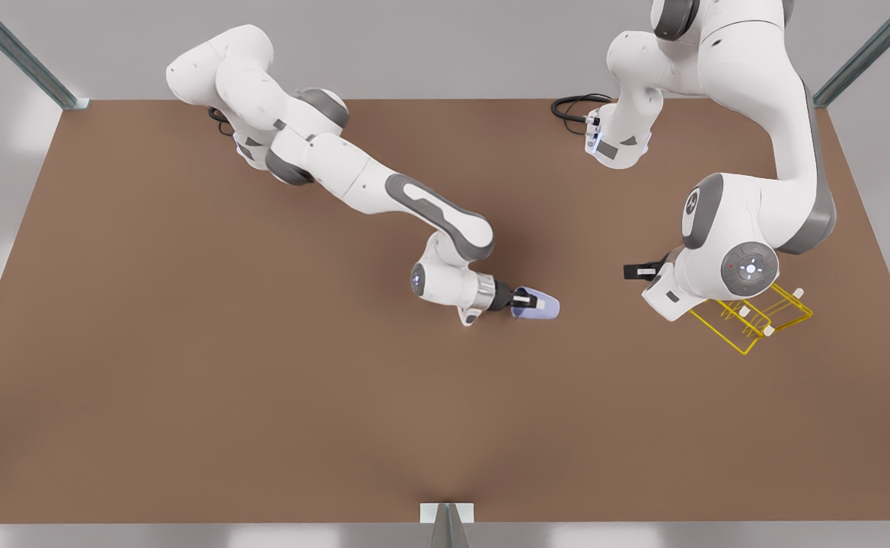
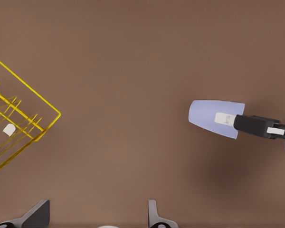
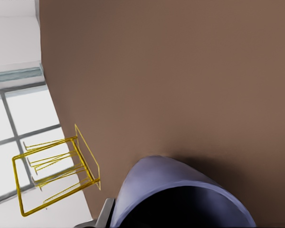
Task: Place the cup on the cup holder
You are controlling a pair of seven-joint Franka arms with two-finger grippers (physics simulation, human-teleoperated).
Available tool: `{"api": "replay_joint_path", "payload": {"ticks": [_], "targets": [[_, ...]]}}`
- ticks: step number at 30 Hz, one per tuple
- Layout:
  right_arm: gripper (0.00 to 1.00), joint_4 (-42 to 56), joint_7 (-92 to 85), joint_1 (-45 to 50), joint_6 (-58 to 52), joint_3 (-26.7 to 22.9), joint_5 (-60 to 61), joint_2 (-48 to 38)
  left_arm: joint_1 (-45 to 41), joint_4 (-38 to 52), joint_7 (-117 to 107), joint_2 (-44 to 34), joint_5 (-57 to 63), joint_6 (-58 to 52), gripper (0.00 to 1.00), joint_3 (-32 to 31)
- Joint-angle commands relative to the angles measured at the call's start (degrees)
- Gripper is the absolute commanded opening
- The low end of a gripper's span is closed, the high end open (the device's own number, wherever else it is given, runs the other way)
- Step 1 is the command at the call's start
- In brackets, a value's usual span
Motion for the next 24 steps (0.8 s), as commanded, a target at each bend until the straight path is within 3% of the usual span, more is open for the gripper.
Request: {"api": "replay_joint_path", "payload": {"ticks": [1, 2, 3, 7, 8, 16, 19, 20, 21, 23, 24], "targets": [[0.22, 0.1, 4.9, 0.2, 2.0, 0.0, 0.0, 0.0, 0.0, 0.0, -0.1, -0.1, 0.0, -0.1, 1.0, 0.0], [0.89, 0.2, 6.3, 0.2, 1.9, -0.1, -0.2, -0.1, 0.0, 0.0, -0.1, 0.0, 0.0, -0.1, 1.0, 0.0], [1.0, 0.5, 6.3, 0.2, 1.9, -0.2, -0.2, 0.0, 0.0, 0.0, -0.1, 0.0, 0.0, -0.1, 1.0, 0.0], [1.0, 0.3, 6.7, -0.7, 1.7, -0.3, -0.4, -1.1, -0.1, 0.0, -0.1, 0.0, 0.0, 0.0, 1.0, 0.0], [1.0, 0.0, 6.7, -0.8, 1.5, -2.3, -0.3, -1.8, -0.1, 0.0, -0.1, 0.0, 0.0, 0.0, 1.0, 0.0], [1.0, -18.7, 1.3, -9.6, -1.3, -2.5, -2.0, -13.2, -1.8, 0.1, -1.9, 0.2, 0.0, -1.1, 1.0, -0.3], [1.0, -27.5, -4.9, -16.2, -6.1, -2.5, -2.1, -20.5, -14.9, 0.8, -38.6, 4.5, -1.6, -0.4, 1.0, -0.5], [1.0, -28.1, -5.3, -21.7, -13.8, -2.7, -5.5, -23.5, -18.6, 4.5, -54.8, 9.8, -2.4, 1.3, 1.0, -0.5], [1.0, -27.6, -5.3, -28.3, -24.1, -2.7, -16.5, -26.5, -19.0, 7.3, -74.4, 15.0, -2.6, 6.9, 1.0, -0.4], [1.0, -27.5, -10.8, -40.4, -44.7, -2.6, -32.7, -36.1, -17.6, 7.8, -96.8, 18.2, -2.4, 19.0, 1.0, 0.1], [1.0, -26.4, -15.8, -46.7, -51.7, -2.5, -33.7, -38.1, -14.2, 7.1, -101.8, 18.2, -2.8, 24.2, 1.0, -0.1]]}}
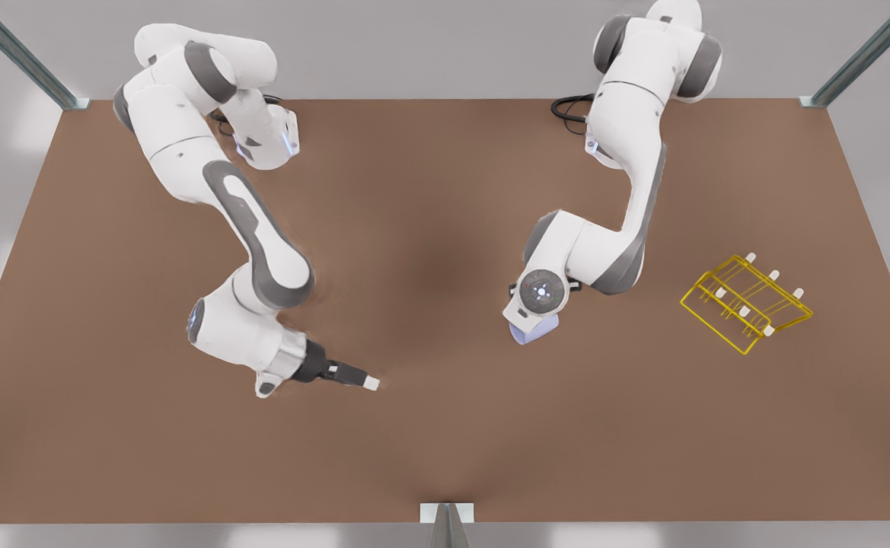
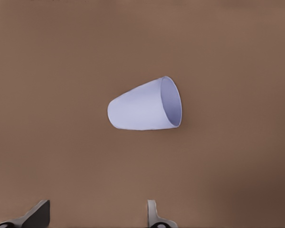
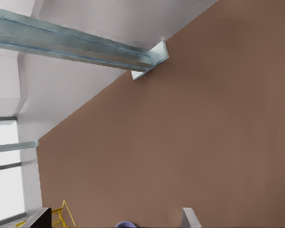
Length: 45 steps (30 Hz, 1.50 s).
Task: Place the cup on the cup holder
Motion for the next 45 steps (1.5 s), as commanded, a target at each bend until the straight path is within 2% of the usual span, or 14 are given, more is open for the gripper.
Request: {"api": "replay_joint_path", "payload": {"ticks": [1, 3, 5, 6, 7, 8, 10, 11, 12, 13, 18, 21, 25, 45], "targets": [[1.0, 2.6, -16.3, -7.4, -34.2, -0.1, -13.4, -3.1, 2.5, 0.0, -79.4, 0.9, -2.0, 16.2, 1.0, 0.1], [1.0, 6.6, -15.2, -8.8, -38.3, -1.4, -30.2, -8.2, 5.3, -1.8, -90.3, 0.4, -2.9, 20.7, 1.0, -0.3], [1.0, 8.3, -15.4, -2.2, -39.1, -10.7, -32.7, -15.0, 7.7, -17.3, -90.7, -7.6, -2.3, 36.4, 1.0, -4.1], [1.0, 4.0, -15.2, -1.1, -40.9, -12.1, -35.4, -19.7, 10.1, -20.8, -91.2, -8.4, -2.9, 43.5, 1.0, -6.7], [1.0, -6.7, -13.3, -1.4, -39.7, -14.1, -35.3, -28.4, 11.2, -20.9, -91.8, -8.3, -3.5, 44.0, 1.0, -7.8], [1.0, -11.7, -10.5, -1.3, -39.0, -14.5, -35.1, -32.8, 11.2, -20.9, -103.5, -8.1, -5.8, 42.5, 1.0, -7.7], [1.0, -11.8, -5.1, 1.2, -40.9, -17.7, -34.7, -32.2, 11.8, -21.1, -121.0, -7.7, -5.1, 42.6, 1.0, -7.7], [1.0, -9.4, -5.1, 2.5, -42.4, -19.6, -34.3, -28.7, 11.8, -20.8, -121.0, -7.7, -5.1, 43.6, 1.0, -7.7], [1.0, -2.7, -3.7, 4.3, -46.7, -21.7, -32.8, -23.7, 11.8, -20.8, -121.1, -6.7, -5.4, 44.8, 1.0, -7.7], [1.0, 0.0, -3.6, 6.3, -47.6, -23.9, -32.6, -22.2, 11.7, -20.8, -121.4, -5.8, -5.7, 46.7, 1.0, -8.3], [1.0, -0.2, -3.4, 6.5, -44.8, -23.2, -31.3, -22.6, 11.8, -22.5, -121.6, -4.1, -5.8, 47.9, 1.0, -9.7], [1.0, -0.3, -3.4, 6.6, -44.9, -23.2, -31.3, -22.7, 11.8, -24.5, -120.9, -4.5, -5.6, 42.3, 1.0, -9.7], [1.0, -0.3, -3.4, 6.5, -44.9, -23.2, -31.3, -22.7, 11.7, -24.9, -114.5, -4.1, -5.1, 43.6, 1.0, -9.7], [1.0, -0.3, -3.5, 6.4, -45.2, -23.3, -31.2, -22.6, 11.1, -24.7, -114.5, 2.0, -5.6, 48.9, 1.0, -11.5]]}}
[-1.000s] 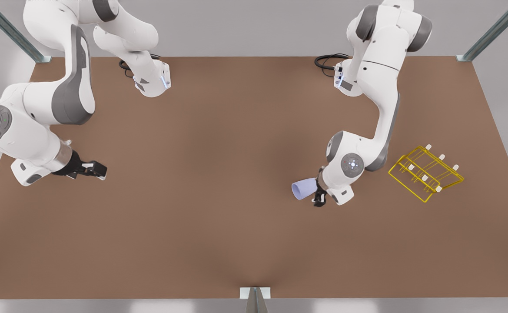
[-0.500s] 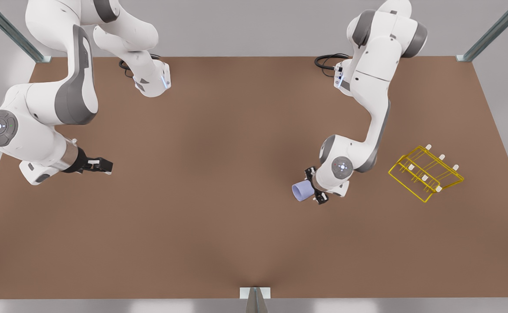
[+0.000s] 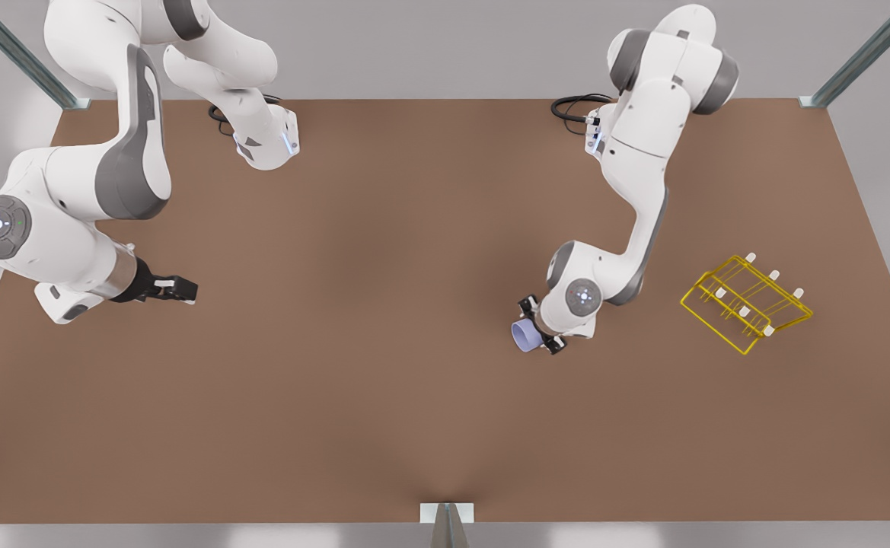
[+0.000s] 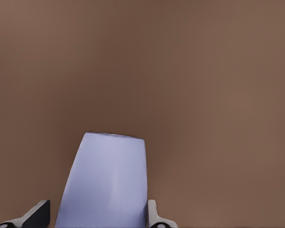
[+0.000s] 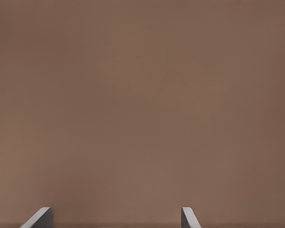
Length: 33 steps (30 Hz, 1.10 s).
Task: Place the cup on the cup holder
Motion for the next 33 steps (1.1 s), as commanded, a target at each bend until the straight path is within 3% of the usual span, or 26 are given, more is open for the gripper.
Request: {"api": "replay_joint_path", "payload": {"ticks": [1, 4, 5, 6, 11, 13, 16, 17, 19, 23, 28, 30, 33], "targets": [[1.0, 0.0, 0.2, 0.0, -0.1, 0.0, 0.1, -0.1, 0.0, 0.2, -9.2, 0.7, 0.0, 1.4, 1.0, 0.0], [1.0, 0.0, 0.2, 0.1, -0.1, 0.0, 0.1, -0.1, 0.0, 0.3, -9.2, 1.4, 0.0, 1.9, 1.0, 0.0], [1.0, 0.0, 0.2, 0.1, 0.0, 0.0, 0.1, -0.1, -0.1, 0.4, -9.3, 1.3, -0.1, 1.8, 0.93, 0.0], [1.0, 0.1, 0.2, 0.2, 0.1, 0.1, 0.1, -0.1, -0.2, 0.5, -9.4, 1.3, -0.1, 1.8, 0.75, 0.0], [1.0, 0.1, 0.2, 0.2, 0.0, 0.1, 0.2, -0.1, -0.3, 1.6, -9.0, -0.7, -0.1, 0.4, 0.74, 0.1], [1.0, 0.2, 0.2, 0.3, 0.1, 0.2, 0.2, 0.0, 0.7, 10.6, -8.9, -0.8, 0.7, -16.0, 0.75, 1.1], [1.0, 0.2, 0.3, 0.4, 0.2, 0.2, 0.2, 0.0, 0.9, 14.4, -8.8, -1.4, 11.9, -23.4, 0.75, 4.3], [1.0, 0.2, 0.3, 0.5, 0.2, 0.2, 0.2, 0.0, -5.3, 13.9, -8.0, -2.0, 14.7, -23.0, 0.75, 13.6], [1.0, 0.2, 0.3, 0.5, 0.2, 0.2, 0.2, 0.0, -14.2, 8.9, -6.9, -3.4, 26.4, -22.2, 0.75, 24.4], [1.0, 0.2, 0.2, 0.5, 0.2, 0.3, 0.2, 0.1, -34.5, 0.1, -1.3, -2.7, 32.8, -18.8, 0.76, 46.4], [1.0, 0.2, 0.2, 0.5, 0.2, 0.3, 0.2, 0.1, -48.4, -7.2, 12.6, 1.9, 39.4, -17.1, 0.76, 62.8], [1.0, 0.3, 0.0, 0.5, 0.2, 0.2, 0.3, 0.3, -48.7, -7.6, 14.7, 3.2, 42.9, -17.2, 0.76, 63.6], [1.0, 0.2, -0.1, 0.4, 0.3, 0.2, 0.0, 0.3, -49.4, -11.2, 20.7, 6.4, 51.7, -11.2, 0.76, 70.1]]}}
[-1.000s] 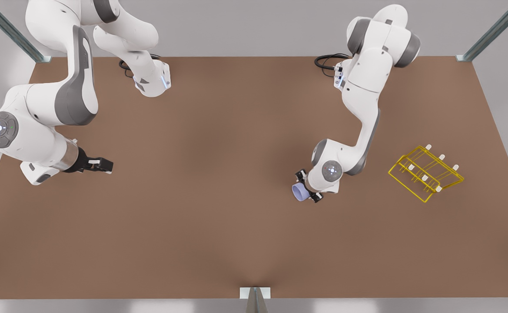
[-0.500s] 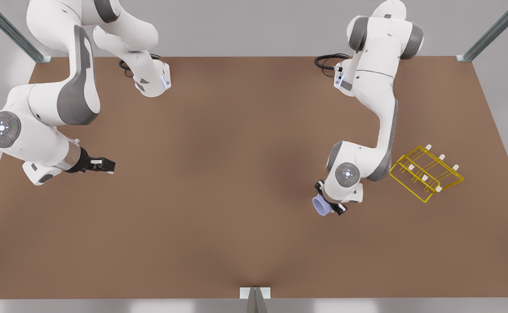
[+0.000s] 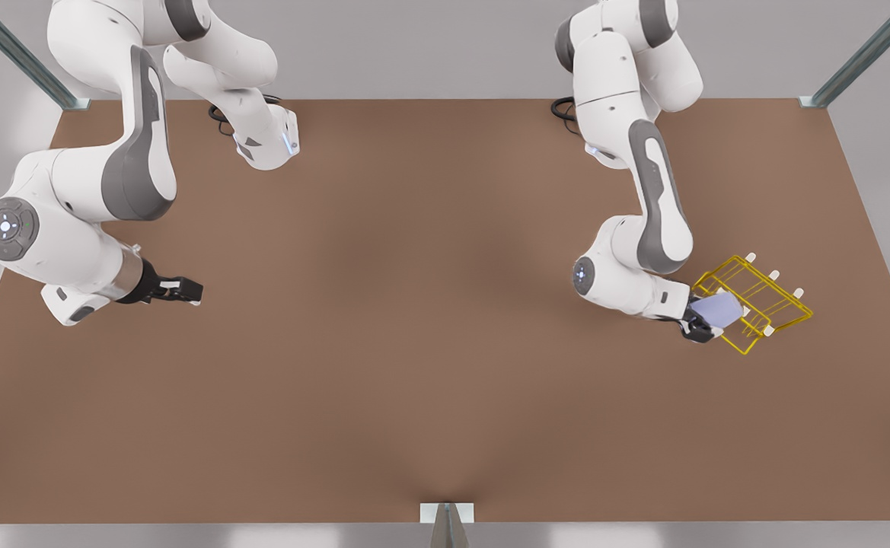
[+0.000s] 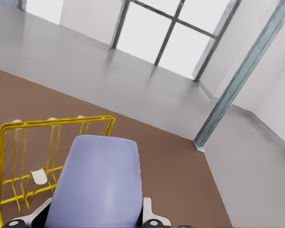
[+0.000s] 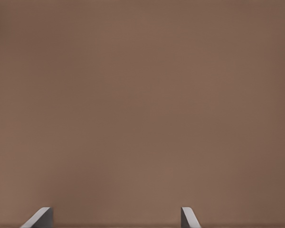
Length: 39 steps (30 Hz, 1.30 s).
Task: Place the cup on the cup holder
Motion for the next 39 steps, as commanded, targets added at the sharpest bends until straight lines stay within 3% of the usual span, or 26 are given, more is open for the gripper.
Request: {"api": "replay_joint_path", "payload": {"ticks": [1, 5, 13, 21, 32, 39], "targets": [[1.0, 0.0, -0.1, 0.0, 0.0, 0.0, -0.1, 0.1, -0.3, -2.0, 18.0, 2.5, 7.5, 8.2, 0.76, 2.9], [1.0, 0.0, -0.1, -0.1, 0.0, 0.0, -0.3, 0.1, 0.3, -7.7, 20.2, 7.1, 8.0, 19.7, 0.76, 6.5], [1.0, 0.4, 0.0, 0.1, 0.2, 0.0, 0.0, 0.5, -4.6, -13.7, 26.6, 12.4, 9.6, 23.0, 0.76, 13.9], [1.0, 0.4, -0.3, -0.3, 0.2, 0.0, -0.1, 0.5, -2.0, -15.5, -0.4, 18.7, 9.3, 26.2, 0.76, 12.6], [1.0, 0.4, -0.4, -0.5, 0.3, -0.1, 0.1, 1.2, 1.4, -14.9, -9.4, 21.8, 9.5, 27.2, 0.76, 7.6], [1.0, 0.4, -0.6, -0.6, 0.3, -0.3, 0.1, 1.3, 1.8, -15.0, -9.5, 23.5, 9.6, 27.3, 0.76, 7.7]]}}
